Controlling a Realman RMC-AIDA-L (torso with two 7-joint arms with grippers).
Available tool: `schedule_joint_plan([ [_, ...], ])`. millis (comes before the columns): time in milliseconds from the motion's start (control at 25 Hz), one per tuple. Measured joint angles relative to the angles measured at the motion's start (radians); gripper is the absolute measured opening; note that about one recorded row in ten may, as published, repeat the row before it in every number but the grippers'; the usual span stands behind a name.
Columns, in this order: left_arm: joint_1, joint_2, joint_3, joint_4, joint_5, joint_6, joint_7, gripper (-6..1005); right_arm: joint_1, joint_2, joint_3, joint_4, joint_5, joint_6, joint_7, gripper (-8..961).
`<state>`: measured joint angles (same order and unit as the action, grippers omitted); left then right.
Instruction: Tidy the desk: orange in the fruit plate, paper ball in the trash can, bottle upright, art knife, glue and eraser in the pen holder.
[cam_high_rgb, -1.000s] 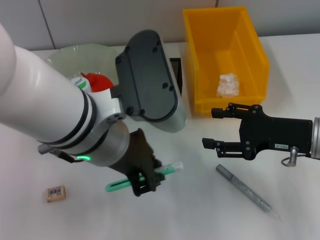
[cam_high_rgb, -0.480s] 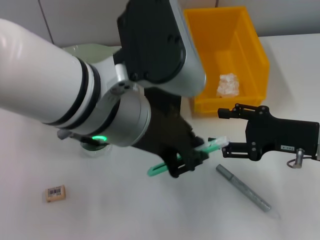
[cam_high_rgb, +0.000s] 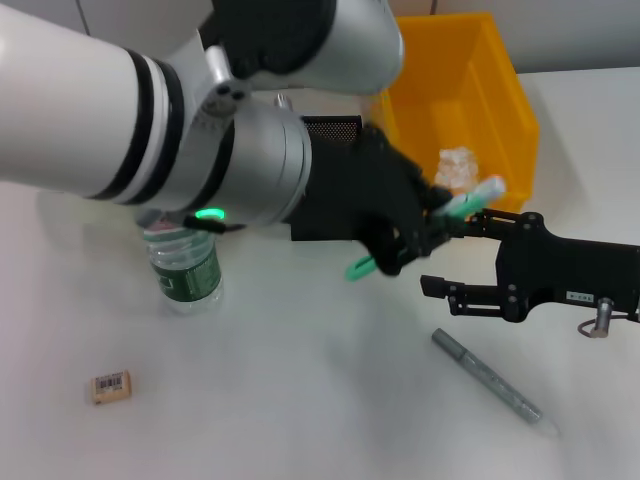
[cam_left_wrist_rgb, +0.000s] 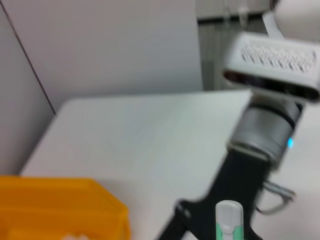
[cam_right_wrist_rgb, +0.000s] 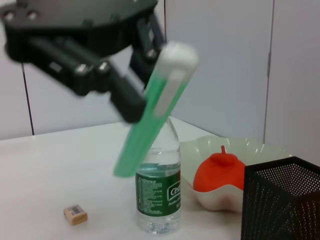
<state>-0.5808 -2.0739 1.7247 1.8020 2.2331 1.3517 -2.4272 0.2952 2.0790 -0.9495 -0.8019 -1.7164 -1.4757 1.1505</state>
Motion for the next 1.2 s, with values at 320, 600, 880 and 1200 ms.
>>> schedule_joint_plan([
  [320,0.042,0.000,-0.020,-0.001,-0.026,-0.167,0.056,230,-0.004,-0.001,0.013,0.000,-0.002,-0.001,0.005,764],
  [600,0.109,0.001,-0.022,-0.054,-0.117,-0.390,0.168,234,-0.008,0.000,0.012,0.000,-0.002,-0.001,0.008,764],
  [880,0.115,0.000,0.000,-0.138,-0.166,-0.535,0.215,239,-0.008,0.001,0.012,0.000,0.000,-0.002,0.008,764],
  [1200,0.100,-0.002,0.021,-0.269,-0.310,-0.670,0.348,244,-0.014,0.003,0.012,0.000,0.002,-0.002,0.011,764],
])
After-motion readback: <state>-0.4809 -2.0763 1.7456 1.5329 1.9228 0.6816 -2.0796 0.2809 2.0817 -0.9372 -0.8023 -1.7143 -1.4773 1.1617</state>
